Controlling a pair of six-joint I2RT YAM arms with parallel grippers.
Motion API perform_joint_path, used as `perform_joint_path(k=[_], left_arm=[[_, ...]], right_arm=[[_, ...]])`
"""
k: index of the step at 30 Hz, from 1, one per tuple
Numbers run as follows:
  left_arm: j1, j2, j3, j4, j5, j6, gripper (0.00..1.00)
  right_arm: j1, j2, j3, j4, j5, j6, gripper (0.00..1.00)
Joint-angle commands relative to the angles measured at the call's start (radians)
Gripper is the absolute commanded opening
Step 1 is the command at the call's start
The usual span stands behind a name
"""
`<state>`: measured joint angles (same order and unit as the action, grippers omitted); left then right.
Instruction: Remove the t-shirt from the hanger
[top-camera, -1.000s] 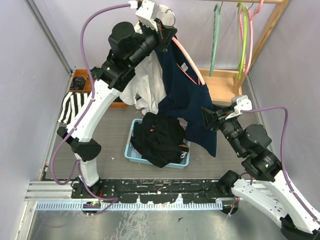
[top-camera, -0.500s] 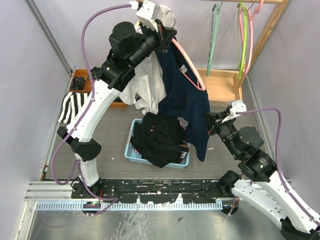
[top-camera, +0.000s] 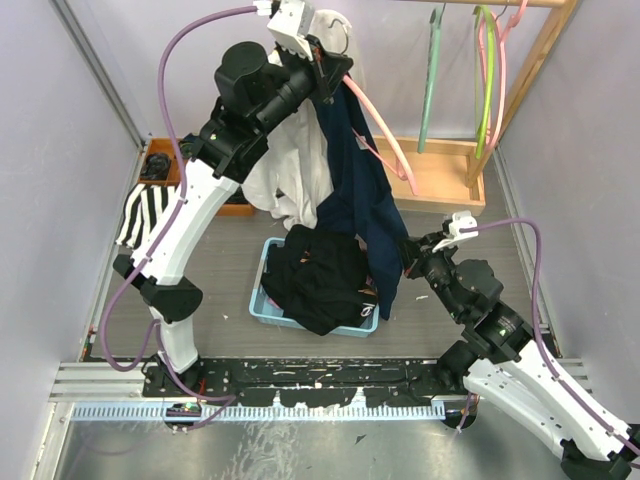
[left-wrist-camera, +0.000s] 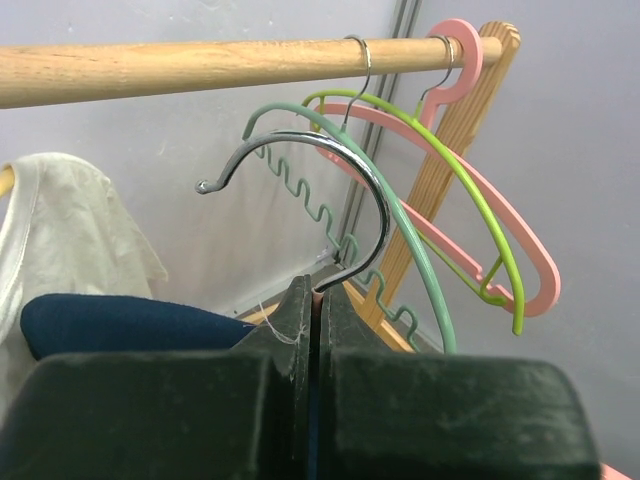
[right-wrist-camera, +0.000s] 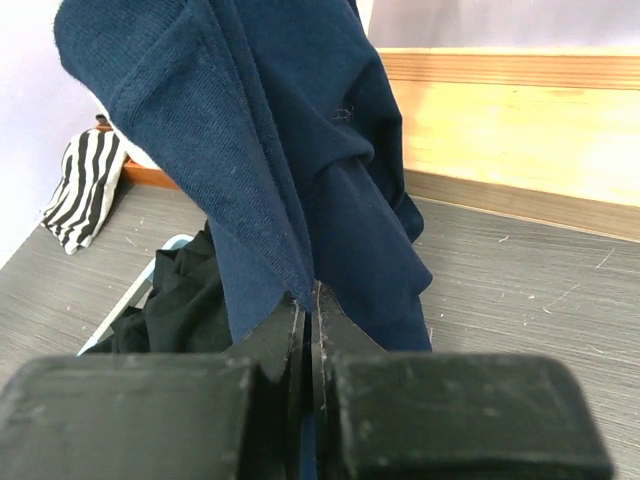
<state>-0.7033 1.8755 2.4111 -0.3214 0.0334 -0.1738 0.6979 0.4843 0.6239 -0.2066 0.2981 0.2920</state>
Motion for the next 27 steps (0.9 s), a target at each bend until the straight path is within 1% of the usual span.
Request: perform_joint_path(k=[1,4,5,7,9,10,12,15,19,22,27], left_arm=[[0.013,-0.038,0.041,0.099,-0.006,-0.005,0.0],[0.014,-0.058,-0.016,0.118,0.023,-0.02,0.0],[0.013,-0.069,-0.038,0.127,0.034,-0.028,0.0],[0.014,-0.09,-0.091,0.149,0.062,-0.048,0.0],[0.013,-0.121,-0.163,0.189,0.106,-0.068,0.0],[0.012,-0.139,-0.21,0.219,0.126,-0.076,0.0],[0.01,-0.166,-0.278,0.252,0.135,-0.079,0.0],[0.006,-0.188,-0.329,0.255,0.138,-0.074,0.0],[-0.002,-0.206,-0.371,0.245,0.146,-0.058,0.0],[-0.02,-0.213,-0.405,0.229,0.138,-0.031,0.0],[-0.045,-0.212,-0.458,0.225,0.107,-0.01,0.0]], right_arm=[[0.001,0.002,0.004,0.022,0.019,0.031,0.01],[0.001,0.009,0.025,0.022,0.028,0.014,0.04],[0.001,0.012,0.036,0.021,0.034,0.006,0.08],[0.001,0.013,0.065,0.014,0.046,-0.022,0.21],[0.001,0.016,0.108,0.0,0.077,-0.053,0.39],[0.001,0.019,0.131,-0.011,0.103,-0.071,0.45],[0.0,0.029,0.19,-0.038,0.176,-0.099,0.52],[0.0,0.041,0.269,-0.072,0.272,-0.153,0.55],[0.0,0.048,0.351,-0.061,0.33,-0.222,0.59],[0.0,0.062,0.404,-0.037,0.318,-0.264,0.59],[0.0,0.113,0.487,-0.005,0.234,-0.295,0.59]])
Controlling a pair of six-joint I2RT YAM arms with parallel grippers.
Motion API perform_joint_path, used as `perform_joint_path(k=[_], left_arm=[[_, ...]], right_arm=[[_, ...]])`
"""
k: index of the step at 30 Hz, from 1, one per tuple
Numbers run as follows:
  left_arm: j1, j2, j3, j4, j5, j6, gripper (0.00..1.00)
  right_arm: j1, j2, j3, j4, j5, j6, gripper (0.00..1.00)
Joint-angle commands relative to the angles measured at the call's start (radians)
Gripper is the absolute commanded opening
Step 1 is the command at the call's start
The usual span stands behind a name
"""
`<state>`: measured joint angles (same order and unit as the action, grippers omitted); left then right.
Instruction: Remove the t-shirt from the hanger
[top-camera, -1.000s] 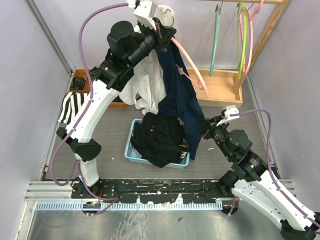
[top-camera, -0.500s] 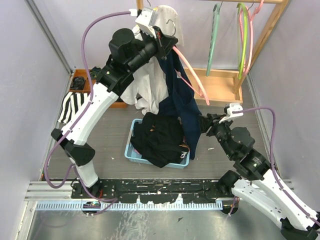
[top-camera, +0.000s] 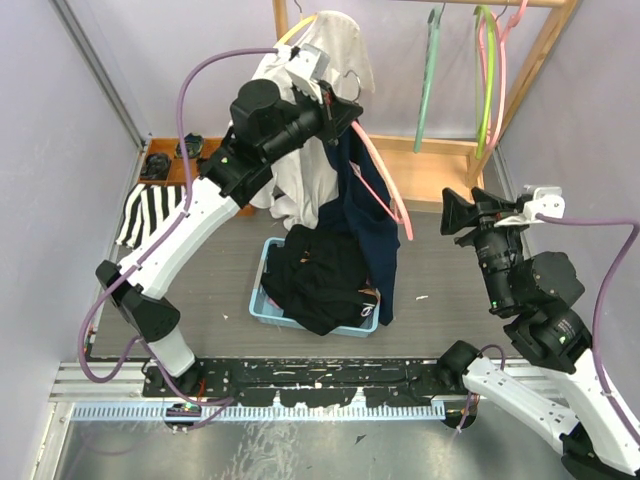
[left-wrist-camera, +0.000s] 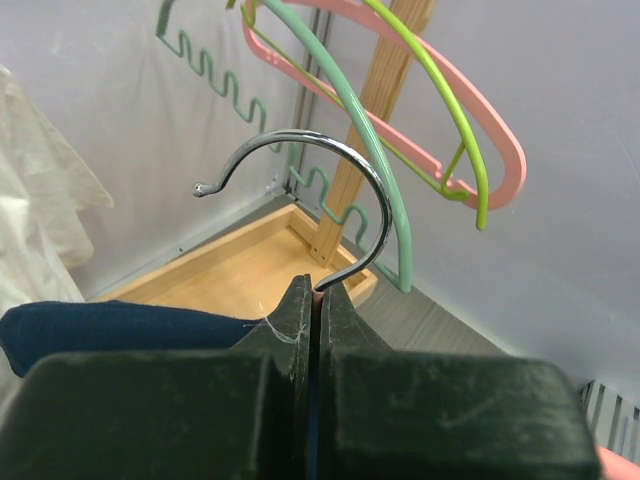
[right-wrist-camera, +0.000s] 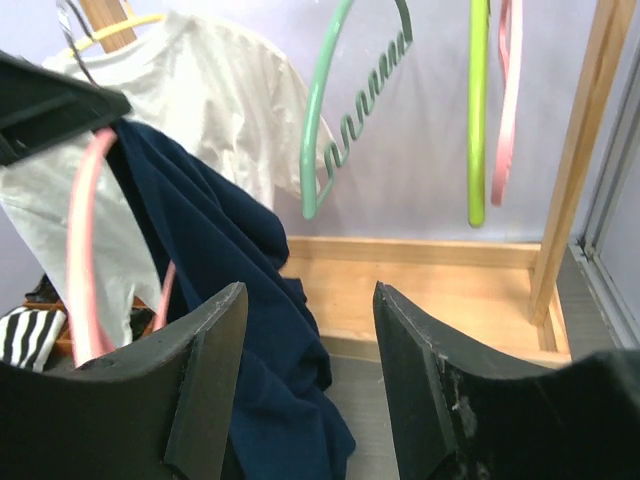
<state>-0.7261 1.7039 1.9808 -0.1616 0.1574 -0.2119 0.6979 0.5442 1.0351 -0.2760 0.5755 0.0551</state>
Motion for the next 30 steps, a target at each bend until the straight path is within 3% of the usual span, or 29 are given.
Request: perform_joint_path(k=[1,14,30], left_arm=[[-0.03,-0.038,-0.038,0.069,-0.024,0.032,0.0],[-0.126,0.062,0.023,-0.014,-0.122,0.099,0.0],[-0.152,0.087,0.08,-0.065,-0.144,0.133,0.0]], right_arm=[[0.0,0.066,0.089,0.069,-0.062,-0.057,0.59],[0.001,0.205,0.178,0.099,-0.277,-0.018,0.59],[0.001,0.312,0.167,-0.006,-0.251,0.006,0.59]])
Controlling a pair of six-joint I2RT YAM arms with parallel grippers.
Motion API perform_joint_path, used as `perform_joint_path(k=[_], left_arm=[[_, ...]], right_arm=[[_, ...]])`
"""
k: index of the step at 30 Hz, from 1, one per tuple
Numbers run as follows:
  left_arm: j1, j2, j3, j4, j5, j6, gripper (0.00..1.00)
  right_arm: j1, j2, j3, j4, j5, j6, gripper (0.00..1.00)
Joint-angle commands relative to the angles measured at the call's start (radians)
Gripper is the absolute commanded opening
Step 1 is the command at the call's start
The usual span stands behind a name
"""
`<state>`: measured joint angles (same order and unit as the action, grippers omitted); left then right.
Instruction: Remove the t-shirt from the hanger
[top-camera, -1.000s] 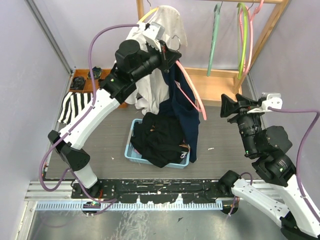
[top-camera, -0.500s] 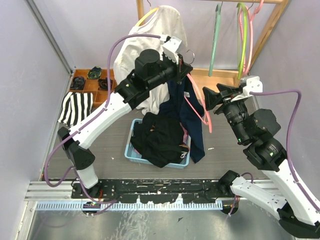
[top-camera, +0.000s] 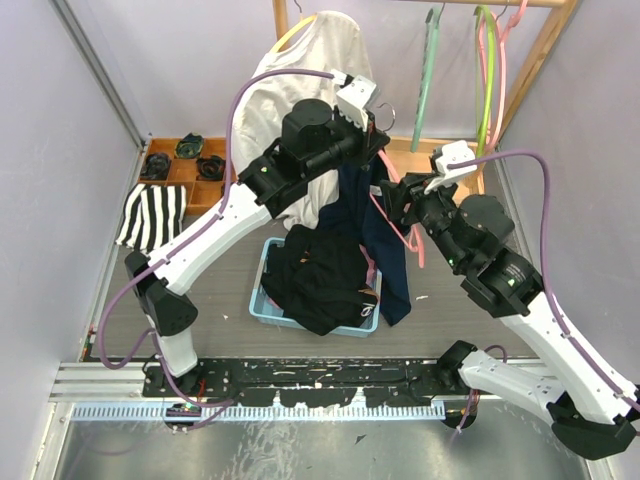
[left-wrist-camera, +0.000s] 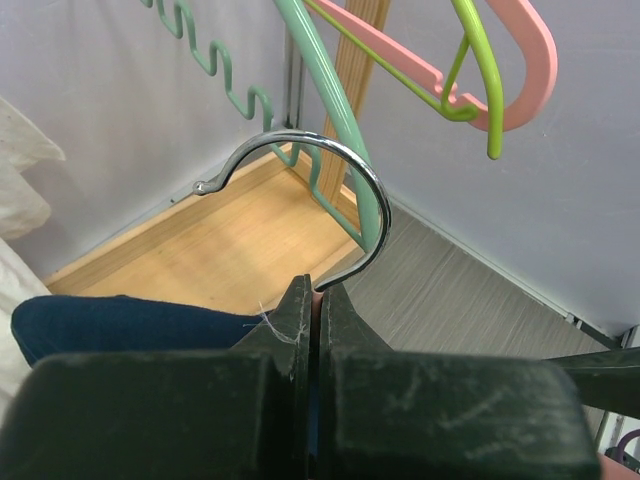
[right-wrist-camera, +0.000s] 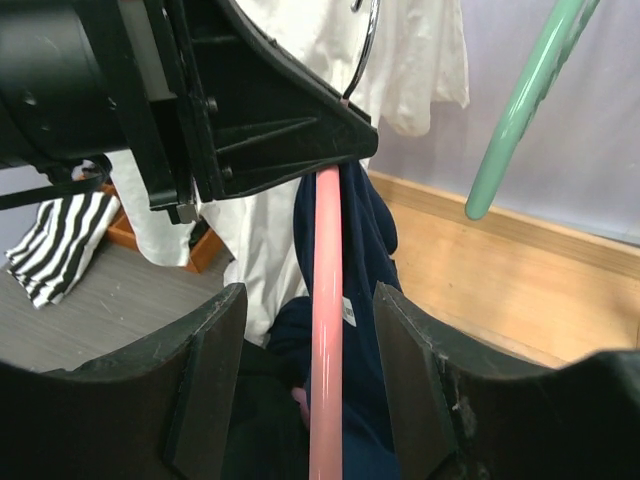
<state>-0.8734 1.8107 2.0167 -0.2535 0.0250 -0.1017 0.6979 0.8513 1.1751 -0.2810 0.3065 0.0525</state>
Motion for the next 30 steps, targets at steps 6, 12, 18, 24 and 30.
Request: perform_joint_path(k=[6,12,18,24,30], left_arm=[[-0.005,-0.029,0.035,0.025,-0.017,0.029,0.0],[-0.005,-0.034,0.037,0.026,-0.022,0.034,0.0],[-0.005,-0.042,0.041,0.026,-0.023,0.04,0.0],[-0.005,-0.054,0.033,0.025,-0.024,0.046,0.0],[-0.004,-0.077,0.018,0.03,-0.014,0.053,0.0]], right_arm=[[0.001,0.012,0.018,-0.004,0.011,0.019,0.56],[0.0,0.013,0.014,-0.014,0.018,0.019,0.49],[0.0,0.013,0.002,-0.018,0.027,0.025,0.45],[0.0,0.021,0.0,-0.019,0.028,0.024,0.39],[0.001,0.013,-0.01,-0.024,0.036,0.024,0.34]])
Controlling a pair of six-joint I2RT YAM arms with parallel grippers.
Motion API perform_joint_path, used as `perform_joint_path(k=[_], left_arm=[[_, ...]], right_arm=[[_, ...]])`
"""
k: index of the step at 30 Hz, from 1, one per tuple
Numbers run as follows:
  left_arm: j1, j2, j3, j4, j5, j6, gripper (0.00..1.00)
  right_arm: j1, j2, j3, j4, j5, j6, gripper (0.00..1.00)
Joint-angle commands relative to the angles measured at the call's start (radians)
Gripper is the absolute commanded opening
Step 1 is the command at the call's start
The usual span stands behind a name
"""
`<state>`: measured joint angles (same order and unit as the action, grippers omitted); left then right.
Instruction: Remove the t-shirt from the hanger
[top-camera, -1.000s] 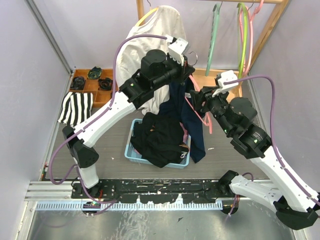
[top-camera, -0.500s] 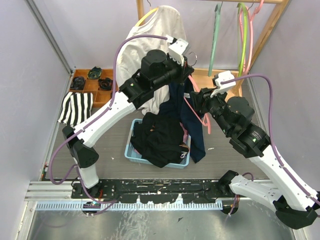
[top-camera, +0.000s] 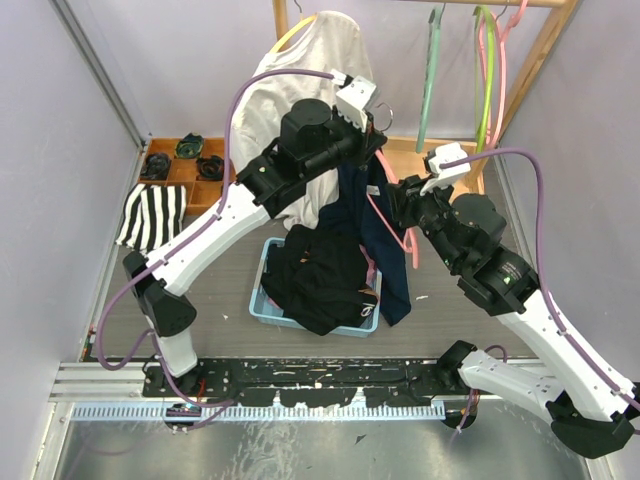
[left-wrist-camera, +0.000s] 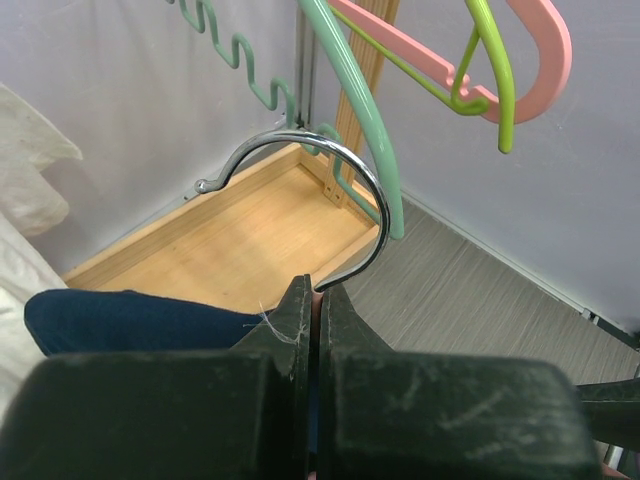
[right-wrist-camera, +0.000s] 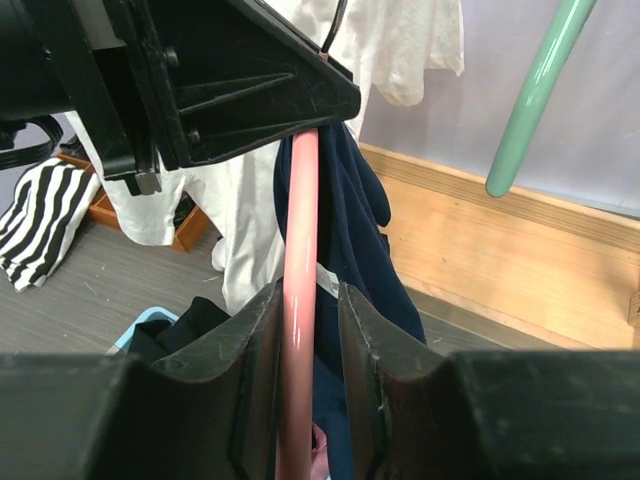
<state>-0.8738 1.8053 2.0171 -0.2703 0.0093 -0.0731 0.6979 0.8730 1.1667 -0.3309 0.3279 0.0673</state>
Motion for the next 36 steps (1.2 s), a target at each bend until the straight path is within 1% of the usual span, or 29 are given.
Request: perform_joint_path(k=[1,5,8,14,15,16,18,21,23,27,29,32,36], left_arm=[[-0.004,-0.074,0.016,0.045,0.004,0.024,0.0],[-0.004,-0.077,0.015,0.043,0.014,0.02,0.0],[-0.004,-0.079,0.013,0.043,0.016,0.018,0.0],[-0.005,-0.082,0.004,0.042,0.015,0.018,0.0],[-0.004,-0.082,0.002,0.042,0.015,0.019,0.03],[-0.005,-0.083,0.0,0.043,0.014,0.019,0.08],[-0.005,-0.088,-0.004,0.047,0.007,0.025,0.22],[-0.004,-0.1,-0.016,0.057,-0.005,0.035,0.39],[-0.004,-0.113,-0.03,0.062,-0.011,0.041,0.46],[-0.004,-0.168,-0.113,0.093,-0.026,0.053,0.49],[-0.004,-0.213,-0.187,0.133,-0.033,0.053,0.52],[-0.004,-0.276,-0.312,0.19,-0.034,0.048,0.59],[-0.004,-0.324,-0.467,0.272,-0.037,0.018,0.65]], right_arm=[[0.0,-0.011,-0.006,0.027,0.016,0.009,0.33],[0.001,-0.014,-0.006,0.027,0.02,0.008,0.3],[0.0,-0.018,-0.005,0.031,0.021,0.006,0.25],[0.001,-0.031,-0.007,0.042,0.028,-0.001,0.04],[0.001,-0.034,-0.008,0.045,0.031,-0.003,0.03],[0.001,-0.038,-0.01,0.048,0.035,-0.005,0.01],[0.001,-0.046,-0.011,0.052,0.041,-0.011,0.01],[0.0,-0.06,-0.015,0.065,0.052,-0.017,0.01],[0.0,-0.071,-0.021,0.079,0.062,-0.022,0.01],[0.001,-0.084,-0.029,0.095,0.081,-0.038,0.01],[0.001,-0.087,-0.027,0.099,0.084,-0.045,0.01],[0.001,-0.097,-0.033,0.119,0.081,-0.054,0.01],[0.001,-0.118,-0.05,0.157,0.039,-0.06,0.01]])
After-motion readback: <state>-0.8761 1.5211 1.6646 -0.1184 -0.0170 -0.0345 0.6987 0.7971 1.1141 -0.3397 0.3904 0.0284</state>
